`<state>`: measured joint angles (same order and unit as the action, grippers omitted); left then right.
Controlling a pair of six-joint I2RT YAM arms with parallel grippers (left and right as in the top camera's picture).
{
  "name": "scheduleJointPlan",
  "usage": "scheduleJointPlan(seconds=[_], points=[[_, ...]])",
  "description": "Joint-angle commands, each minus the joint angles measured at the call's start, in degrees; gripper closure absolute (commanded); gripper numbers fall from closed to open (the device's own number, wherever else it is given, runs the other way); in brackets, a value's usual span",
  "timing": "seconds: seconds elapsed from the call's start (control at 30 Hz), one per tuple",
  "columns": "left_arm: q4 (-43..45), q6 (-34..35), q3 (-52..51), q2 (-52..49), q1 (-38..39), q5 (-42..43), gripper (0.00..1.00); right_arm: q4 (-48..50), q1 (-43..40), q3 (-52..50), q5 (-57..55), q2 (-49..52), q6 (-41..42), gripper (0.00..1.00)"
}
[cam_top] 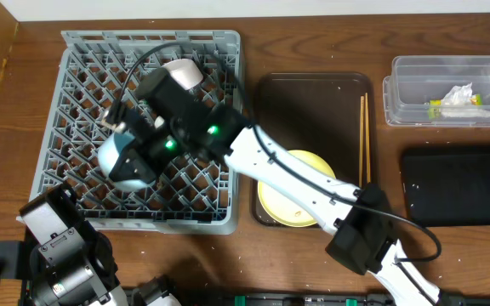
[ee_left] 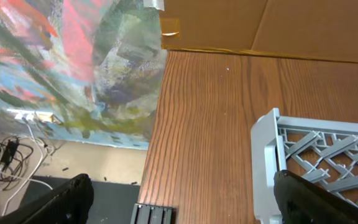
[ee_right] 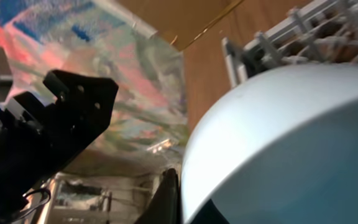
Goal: Sort waste into correct bins and load items into the dishwasher
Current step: 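Carry the light-blue bowl over the rack and lower it beside the cup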
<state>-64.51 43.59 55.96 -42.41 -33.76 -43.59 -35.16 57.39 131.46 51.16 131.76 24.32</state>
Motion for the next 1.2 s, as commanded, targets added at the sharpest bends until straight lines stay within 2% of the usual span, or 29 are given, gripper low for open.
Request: scheduleJointPlan(seconds=[0.0, 0.27, 0.43, 0.63, 0.87, 0.97, 1.07, 1.17], points=[[-0.44, 1.29, 0.90, 0.07, -0.42, -0.13, 0.06, 2.45, 0.31, -2.10, 1.25, -0.13, 4.48, 0.99], [-0.42, 1.29, 0.90, 0.07, -0.42, -0.13, 0.06, 8.31, 0.28, -8.57, 1.60, -0.13, 7.74, 0.99], [-0.42, 1.29, 0.90, 0.07, -0.42, -0.13, 0.06, 20.72, 0.63, -14.27, 5.88, -0.11, 13.40, 0.99], [-0.42, 1.29, 0.90, 0.07, -0.42, -0.13, 0.06, 31.69, 0.79, -20.76, 5.46, -0.11, 22.21, 0.99], [-0.42, 1.29, 0.90, 0.07, -0.42, -0.13, 0.06, 33.31, -1.14, -28.11, 1.31, -0.11, 29.18, 0.99], [-0.42, 1.29, 0.90, 0.07, -0.42, -0.13, 0.06, 35.28, -2.47, -30.29, 1.70, -0.11, 29.70, 0.99], [-0.42, 1.29, 0.90, 0.07, -0.42, -0.13, 0.06, 41.18, -3.45, -31.54, 4.72, -0.11, 30.12, 0.99], [-0.44, 1.29, 0.90, 0.07, -0.42, -0.13, 0.06, 44.96, -3.87, -31.69, 5.27, -0.11, 35.54, 0.99]])
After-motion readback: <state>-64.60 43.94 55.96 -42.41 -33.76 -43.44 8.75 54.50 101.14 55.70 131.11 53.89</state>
